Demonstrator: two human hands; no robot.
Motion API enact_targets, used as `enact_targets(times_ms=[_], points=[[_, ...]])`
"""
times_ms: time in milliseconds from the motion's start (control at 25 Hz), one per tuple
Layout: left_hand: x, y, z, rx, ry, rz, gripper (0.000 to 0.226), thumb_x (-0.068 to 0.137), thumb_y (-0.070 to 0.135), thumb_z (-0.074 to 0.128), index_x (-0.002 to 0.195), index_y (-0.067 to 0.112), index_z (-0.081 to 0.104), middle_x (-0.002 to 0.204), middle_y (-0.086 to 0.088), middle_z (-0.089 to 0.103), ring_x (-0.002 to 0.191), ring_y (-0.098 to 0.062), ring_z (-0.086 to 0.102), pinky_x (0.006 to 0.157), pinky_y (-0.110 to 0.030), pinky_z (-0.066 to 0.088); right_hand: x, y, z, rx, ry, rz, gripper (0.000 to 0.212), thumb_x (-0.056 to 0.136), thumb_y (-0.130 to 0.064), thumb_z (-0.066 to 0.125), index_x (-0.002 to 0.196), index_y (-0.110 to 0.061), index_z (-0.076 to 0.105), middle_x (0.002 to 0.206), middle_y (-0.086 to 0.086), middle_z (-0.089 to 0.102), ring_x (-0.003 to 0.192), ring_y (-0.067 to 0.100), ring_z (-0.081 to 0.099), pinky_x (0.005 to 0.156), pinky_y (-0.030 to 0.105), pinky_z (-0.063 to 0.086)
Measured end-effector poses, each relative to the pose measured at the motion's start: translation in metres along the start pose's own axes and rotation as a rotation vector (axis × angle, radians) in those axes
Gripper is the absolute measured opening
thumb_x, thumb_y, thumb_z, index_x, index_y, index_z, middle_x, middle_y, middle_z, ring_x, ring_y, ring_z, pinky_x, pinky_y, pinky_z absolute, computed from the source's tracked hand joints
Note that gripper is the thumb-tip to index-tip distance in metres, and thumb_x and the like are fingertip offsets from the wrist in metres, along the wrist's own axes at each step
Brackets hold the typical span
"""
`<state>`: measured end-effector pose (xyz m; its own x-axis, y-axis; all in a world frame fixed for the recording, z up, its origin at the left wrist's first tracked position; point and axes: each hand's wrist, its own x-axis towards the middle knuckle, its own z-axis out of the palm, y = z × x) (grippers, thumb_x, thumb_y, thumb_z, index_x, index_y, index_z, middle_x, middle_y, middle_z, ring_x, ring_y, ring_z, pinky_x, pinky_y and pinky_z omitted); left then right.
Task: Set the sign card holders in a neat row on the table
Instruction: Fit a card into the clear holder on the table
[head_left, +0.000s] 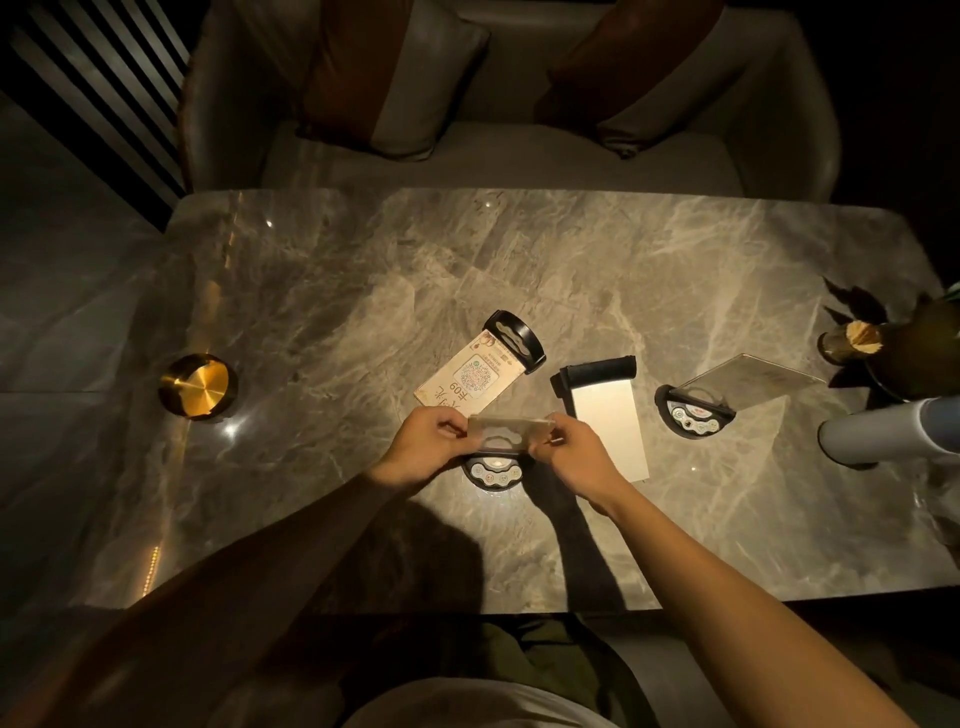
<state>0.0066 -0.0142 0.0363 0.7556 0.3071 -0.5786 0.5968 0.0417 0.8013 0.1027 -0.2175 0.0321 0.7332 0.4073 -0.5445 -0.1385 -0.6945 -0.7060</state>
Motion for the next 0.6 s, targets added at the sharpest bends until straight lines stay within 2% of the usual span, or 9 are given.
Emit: enact_targets(times_ms=[40, 160, 240, 320, 360, 400, 440, 560, 600], points=[[-0.002, -0.002, 0.001, 0.009, 0.008, -0.003, 0.022, 0.075, -0.007, 0.081, 0.072, 0.014, 0.076, 0.077, -0.011, 0.076, 0.078, -0.028, 0.074, 0.075, -0.038, 0.063, -0.003, 0.001, 0.0, -0.012, -0.005, -0.007, 0.008, 0.089, -0.011, 0.065, 0.097, -0.009, 0.066, 0.094, 0.005, 0.072, 0.091, 0.025, 0.066, 0.08, 0.037, 0.055], [-0.012, -0.006, 0.007, 0.069, 0.05, 0.008, 0.014, 0.076, -0.012, 0.078, 0.08, 0.001, 0.073, 0.075, -0.001, 0.071, 0.065, -0.003, 0.071, 0.058, -0.013, 0.053, -0.011, 0.001, 0.001, -0.065, 0.003, -0.031, 0.009, 0.09, -0.008, 0.061, 0.093, -0.016, 0.065, 0.092, 0.002, 0.071, 0.085, 0.023, 0.066, 0.07, 0.031, 0.052], [-0.014, -0.011, 0.007, 0.071, 0.091, 0.014, 0.013, 0.075, -0.011, 0.079, 0.084, -0.004, 0.073, 0.078, -0.005, 0.073, 0.071, -0.003, 0.073, 0.061, -0.016, 0.057, -0.013, -0.002, 0.003, -0.082, 0.0, -0.056, 0.009, 0.092, -0.009, 0.06, 0.092, -0.018, 0.063, 0.094, 0.001, 0.071, 0.087, 0.021, 0.066, 0.07, 0.029, 0.054], [-0.016, -0.015, 0.001, 0.026, 0.114, 0.027, 0.015, 0.074, -0.01, 0.08, 0.084, -0.001, 0.073, 0.089, -0.013, 0.076, 0.088, -0.022, 0.076, 0.076, -0.036, 0.064, -0.014, -0.011, 0.005, -0.127, -0.006, -0.101, 0.009, 0.093, -0.011, 0.061, 0.091, -0.019, 0.06, 0.098, 0.0, 0.071, 0.09, 0.019, 0.066, 0.075, 0.029, 0.056], [-0.016, -0.016, -0.003, 0.007, 0.131, 0.02, 0.016, 0.074, -0.01, 0.079, 0.086, 0.0, 0.074, 0.094, -0.014, 0.077, 0.093, -0.028, 0.075, 0.081, -0.045, 0.063, -0.013, -0.016, 0.006, -0.169, -0.02, -0.132, 0.008, 0.094, -0.012, 0.06, 0.091, -0.02, 0.06, 0.099, 0.001, 0.07, 0.091, 0.018, 0.065, 0.077, 0.03, 0.055], [-0.017, -0.017, -0.007, -0.019, 0.149, 0.026, 0.017, 0.075, -0.01, 0.079, 0.088, 0.0, 0.074, 0.097, -0.014, 0.077, 0.096, -0.029, 0.075, 0.083, -0.047, 0.063, -0.012, -0.021, 0.008, -0.205, -0.038, -0.156, 0.007, 0.095, -0.013, 0.06, 0.092, -0.019, 0.06, 0.099, 0.001, 0.069, 0.091, 0.018, 0.064, 0.079, 0.032, 0.055], [-0.019, -0.019, -0.012, -0.019, 0.155, 0.03, 0.017, 0.077, -0.01, 0.078, 0.091, -0.002, 0.073, 0.099, -0.015, 0.077, 0.094, -0.027, 0.075, 0.082, -0.044, 0.063, -0.011, -0.025, 0.011, -0.229, -0.056, -0.175, 0.005, 0.095, -0.013, 0.06, 0.094, -0.018, 0.06, 0.1, 0.002, 0.069, 0.091, 0.019, 0.063, 0.079, 0.033, 0.054], [-0.032, -0.023, -0.025, 0.057, 0.19, 0.064, 0.018, 0.08, -0.01, 0.075, 0.097, -0.012, 0.069, 0.093, -0.018, 0.074, 0.074, -0.01, 0.072, 0.068, -0.022, 0.061, -0.01, -0.038, 0.025, -0.249, -0.109, -0.216, 0.005, 0.096, -0.015, 0.058, 0.094, -0.017, 0.062, 0.102, 0.002, 0.07, 0.092, 0.021, 0.064, 0.079, 0.034, 0.055], [-0.035, -0.029, -0.03, 0.054, 0.209, 0.05, 0.018, 0.08, -0.01, 0.075, 0.097, -0.012, 0.07, 0.092, -0.018, 0.075, 0.073, -0.011, 0.071, 0.066, -0.02, 0.059, -0.011, -0.041, 0.031, -0.245, -0.128, -0.215, 0.009, 0.097, -0.015, 0.057, 0.09, -0.02, 0.061, 0.099, 0.001, 0.069, 0.091, 0.02, 0.064, 0.076, 0.033, 0.054]])
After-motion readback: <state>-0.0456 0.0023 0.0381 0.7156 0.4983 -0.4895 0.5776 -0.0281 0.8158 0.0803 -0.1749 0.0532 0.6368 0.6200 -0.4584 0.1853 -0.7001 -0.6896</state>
